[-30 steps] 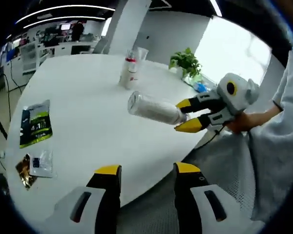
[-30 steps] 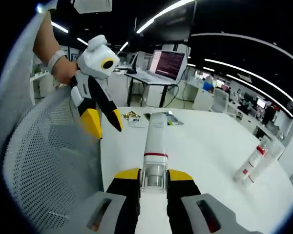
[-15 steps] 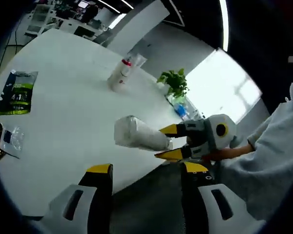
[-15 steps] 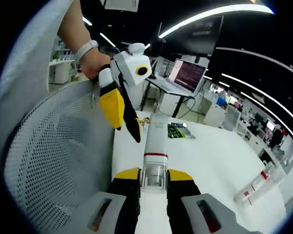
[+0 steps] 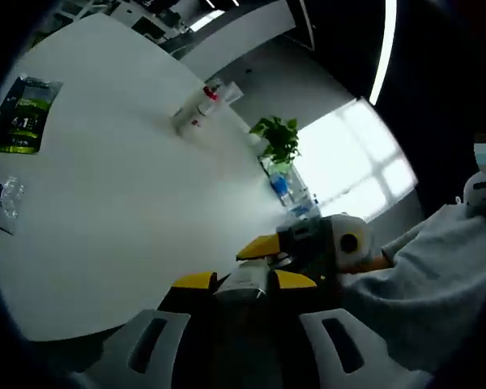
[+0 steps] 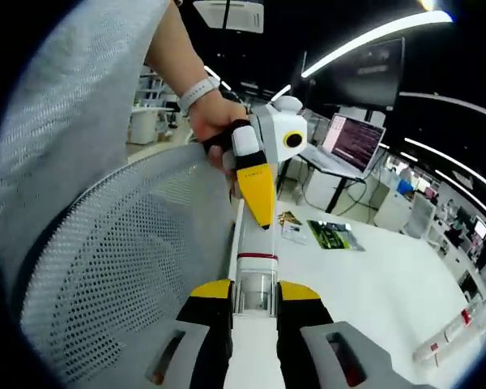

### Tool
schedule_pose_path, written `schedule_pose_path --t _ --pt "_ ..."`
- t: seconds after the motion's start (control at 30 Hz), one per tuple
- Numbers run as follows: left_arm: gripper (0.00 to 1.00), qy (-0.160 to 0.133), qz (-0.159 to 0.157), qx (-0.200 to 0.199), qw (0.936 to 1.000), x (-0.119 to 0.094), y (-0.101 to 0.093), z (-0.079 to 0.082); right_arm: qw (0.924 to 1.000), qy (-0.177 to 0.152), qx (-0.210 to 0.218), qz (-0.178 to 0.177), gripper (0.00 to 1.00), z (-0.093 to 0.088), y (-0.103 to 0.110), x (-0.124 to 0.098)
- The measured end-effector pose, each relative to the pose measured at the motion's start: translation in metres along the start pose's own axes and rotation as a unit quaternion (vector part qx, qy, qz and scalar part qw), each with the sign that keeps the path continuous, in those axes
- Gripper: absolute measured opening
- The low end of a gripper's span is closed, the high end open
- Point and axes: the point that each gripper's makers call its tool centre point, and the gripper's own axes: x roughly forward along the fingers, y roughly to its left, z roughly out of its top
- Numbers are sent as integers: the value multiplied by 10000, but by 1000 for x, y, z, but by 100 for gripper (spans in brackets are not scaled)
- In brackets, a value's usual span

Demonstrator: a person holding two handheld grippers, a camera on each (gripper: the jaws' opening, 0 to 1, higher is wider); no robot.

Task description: Arrange the skincare products in the storage area until every visible bottle or jar stands upright without overlapping.

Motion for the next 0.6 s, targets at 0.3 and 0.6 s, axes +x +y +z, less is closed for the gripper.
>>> schedule_pose_path --t 0.3,0.6 --pt "19 -234 67 345 9991 -6 -3 8 9923 -89 1236 3 15 3 -12 6" --pt "19 -494 314 691 9959 -12 2 18 9568 -240 2896 -108 22 -2 -26 11"
